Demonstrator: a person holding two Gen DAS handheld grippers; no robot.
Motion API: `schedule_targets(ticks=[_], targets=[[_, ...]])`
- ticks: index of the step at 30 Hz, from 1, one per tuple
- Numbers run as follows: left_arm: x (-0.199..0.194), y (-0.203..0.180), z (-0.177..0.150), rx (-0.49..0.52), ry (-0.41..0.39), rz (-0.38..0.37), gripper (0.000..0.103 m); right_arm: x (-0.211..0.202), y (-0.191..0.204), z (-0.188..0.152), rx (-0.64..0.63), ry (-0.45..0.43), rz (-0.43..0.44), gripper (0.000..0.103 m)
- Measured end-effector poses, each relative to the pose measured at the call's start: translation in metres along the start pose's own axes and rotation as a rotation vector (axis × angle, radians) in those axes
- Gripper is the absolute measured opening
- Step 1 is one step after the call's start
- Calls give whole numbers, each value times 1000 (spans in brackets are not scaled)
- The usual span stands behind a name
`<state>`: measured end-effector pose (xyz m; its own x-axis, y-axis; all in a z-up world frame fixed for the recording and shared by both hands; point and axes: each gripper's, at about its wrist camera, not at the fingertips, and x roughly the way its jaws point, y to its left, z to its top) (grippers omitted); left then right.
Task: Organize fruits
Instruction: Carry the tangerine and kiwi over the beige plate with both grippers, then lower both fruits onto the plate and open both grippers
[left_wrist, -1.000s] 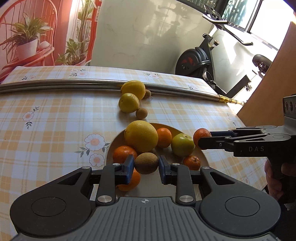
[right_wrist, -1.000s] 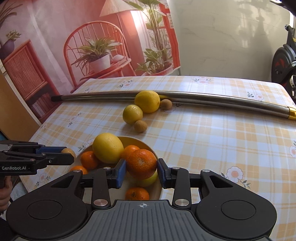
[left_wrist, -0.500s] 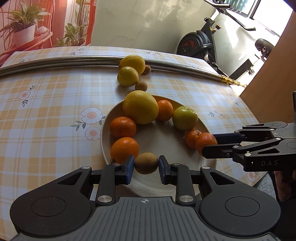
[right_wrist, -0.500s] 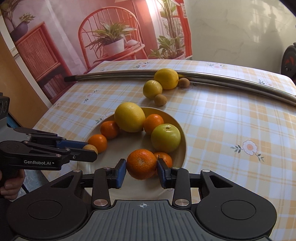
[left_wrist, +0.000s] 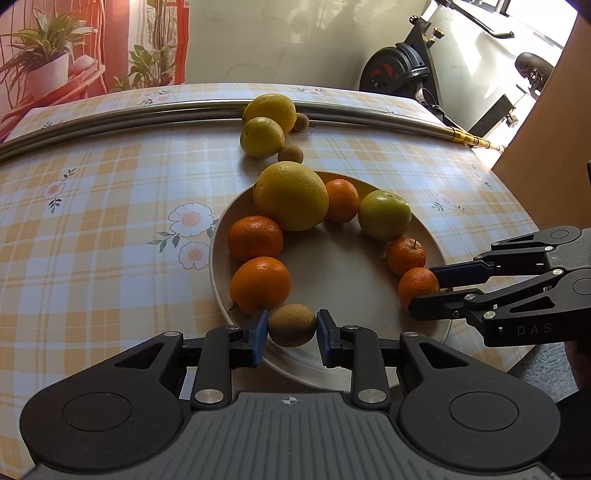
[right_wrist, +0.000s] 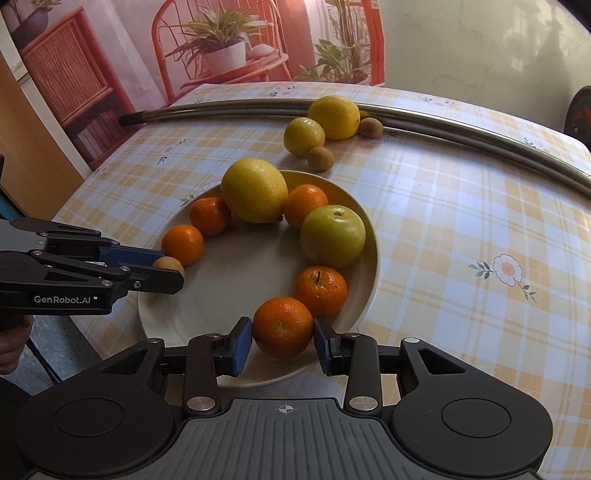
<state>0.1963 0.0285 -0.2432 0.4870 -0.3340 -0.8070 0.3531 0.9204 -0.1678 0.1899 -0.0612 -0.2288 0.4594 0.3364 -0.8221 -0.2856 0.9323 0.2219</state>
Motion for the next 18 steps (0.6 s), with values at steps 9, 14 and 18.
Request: schedule_targets(ticks=[9, 14, 18], targets=[[-1, 1, 0, -8, -2, 0, 30, 3, 3, 1, -13, 11, -9, 34], [-2, 2, 1, -11, -3, 4, 30, 3, 4, 1, -14, 11, -9, 34], [-4, 4, 2, -28, -4, -5, 31, 2, 1, 1, -10, 6, -6, 35]])
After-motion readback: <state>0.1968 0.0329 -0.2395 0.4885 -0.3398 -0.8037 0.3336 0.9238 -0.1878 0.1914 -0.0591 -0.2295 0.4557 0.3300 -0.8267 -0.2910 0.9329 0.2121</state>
